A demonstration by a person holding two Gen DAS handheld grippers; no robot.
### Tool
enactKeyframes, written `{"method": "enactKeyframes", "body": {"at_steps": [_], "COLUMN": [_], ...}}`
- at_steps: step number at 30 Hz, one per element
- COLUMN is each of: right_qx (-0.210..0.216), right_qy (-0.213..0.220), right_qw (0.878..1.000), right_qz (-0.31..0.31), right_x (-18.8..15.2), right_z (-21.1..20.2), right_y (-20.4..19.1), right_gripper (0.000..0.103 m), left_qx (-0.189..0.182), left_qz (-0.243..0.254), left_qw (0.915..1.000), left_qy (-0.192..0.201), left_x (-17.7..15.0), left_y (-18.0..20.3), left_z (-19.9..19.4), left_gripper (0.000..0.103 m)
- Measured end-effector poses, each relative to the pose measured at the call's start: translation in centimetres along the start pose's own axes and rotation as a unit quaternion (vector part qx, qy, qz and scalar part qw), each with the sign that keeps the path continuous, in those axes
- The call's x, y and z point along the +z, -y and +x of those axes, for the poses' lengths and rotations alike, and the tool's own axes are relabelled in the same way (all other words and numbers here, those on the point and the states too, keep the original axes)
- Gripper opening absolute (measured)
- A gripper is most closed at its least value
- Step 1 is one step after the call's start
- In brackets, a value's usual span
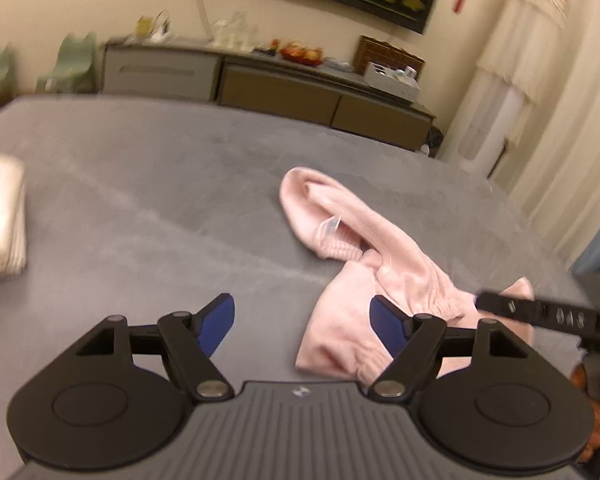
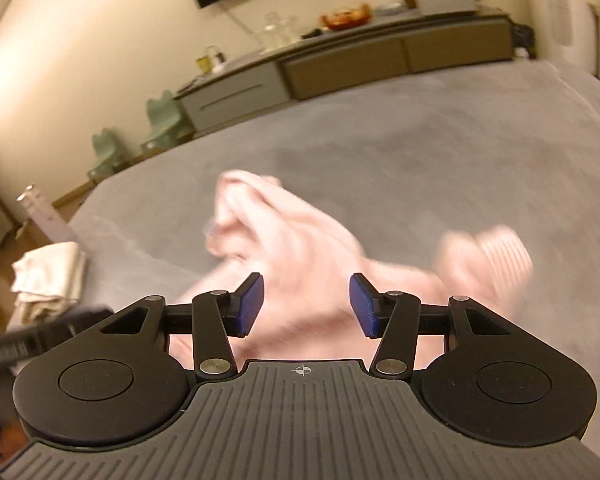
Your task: Fold clothes
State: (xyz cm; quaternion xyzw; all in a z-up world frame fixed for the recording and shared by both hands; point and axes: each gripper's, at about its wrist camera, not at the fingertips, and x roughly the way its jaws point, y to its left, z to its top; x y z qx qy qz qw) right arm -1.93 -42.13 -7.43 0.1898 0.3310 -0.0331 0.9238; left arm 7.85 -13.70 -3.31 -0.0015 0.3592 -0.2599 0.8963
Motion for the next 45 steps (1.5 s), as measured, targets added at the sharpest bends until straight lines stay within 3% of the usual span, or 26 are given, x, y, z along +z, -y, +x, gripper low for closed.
{"method": "enactKeyframes", "body": {"at_steps": [2,5,11,13,16,17,18,19,20,21,23,25,28,30,33,37,40,42,45], "right_qx": [-0.014,-0.017,0.0,0.002,-0.012,-0.013,-0.013,-0.013,-0.012,-0.012,-0.014,-0.018,-0.031,-0.037,-0.043,-0.059,-0.051,-0.054,-0.066], "right_qy": [0.002,0.01,0.025,0.02,0.02,0.021,0.023,0.024,0.024,0.023,0.022,0.023,0.017,0.012,0.007,0.008,0.011,0.009,0.001], "right_qw": [1.0,0.999,0.994,0.992,0.99,0.99,0.99,0.99,0.99,0.99,0.99,0.992,0.995,0.996,0.997,0.998,0.999,0.998,0.997], "right_qz": [0.007,0.028,0.105,0.127,0.136,0.137,0.138,0.14,0.141,0.141,0.135,0.121,0.098,0.086,0.061,0.016,-0.009,-0.024,-0.032], "right_x": [-1.9,-1.6,-0.8,-0.7,-0.5,-0.5,-0.4,-0.4,-0.4,-0.5,-0.4,-0.6,-0.8,-1.0,-1.3,-2.0,-2.3,-2.4,-2.3], "right_z": [0.0,-0.2,-0.7,-0.1,-0.1,-0.2,-0.2,-0.3,-0.4,-0.4,-0.4,-0.8,-0.8,-0.7,-0.8,-1.0,-0.8,-0.4,0.7], "right_y": [1.5,3.9,6.7,7.5,8.0,8.2,8.2,8.3,8.4,8.5,8.3,8.0,7.5,7.2,6.4,5.2,4.4,3.9,3.6], "right_gripper": [0.055,0.056,0.061,0.061,0.061,0.062,0.063,0.064,0.064,0.064,0.064,0.064,0.064,0.064,0.064,0.065,0.072,0.074,0.074], "left_qx": [0.006,-0.012,-0.002,0.003,-0.012,-0.018,-0.023,-0.028,-0.031,-0.034,-0.039,-0.041,-0.011,0.003,0.004,0.042,0.08,0.094,0.083], "left_qz": [0.046,0.119,0.272,0.291,0.279,0.274,0.27,0.266,0.257,0.239,0.16,0.064,-0.078,-0.128,-0.12,-0.024,0.055,0.06,0.042], "left_qw": [0.9989,0.9928,0.9622,0.9566,0.96,0.9611,0.9621,0.963,0.9652,0.9699,0.9864,0.9966,0.9955,0.991,0.992,0.9984,0.995,0.9936,0.9956], "left_qy": [0.003,0.004,-0.007,-0.013,-0.024,-0.027,-0.031,-0.034,-0.035,-0.03,-0.002,0.031,0.051,0.04,0.039,0.03,0.022,0.016,0.002], "left_x": [0.4,0.2,-1.9,-2.5,-2.3,-2.2,-2.2,-2.1,-1.8,-0.9,1.5,4.0,5.7,4.8,2.2,-0.8,-2.3,-2.9,-3.6], "left_y": [2.0,6.1,12.9,13.7,13.3,13.2,13.1,13.0,12.7,11.9,8.4,4.2,-3.9,-7.8,-9.9,-9.1,-8.0,-8.1,-8.9], "left_z": [1.0,2.2,7.2,8.5,9.1,9.3,9.5,9.7,9.6,8.9,6.3,3.3,0.9,0.3,-1.5,-3.2,-3.8,-3.6,-2.7], "left_gripper": [0.079,0.081,0.08,0.079,0.079,0.07,0.053,0.043,0.024,0.014,0.014,0.014,0.024,0.049,0.07,0.071,0.071,0.075,0.075]}}
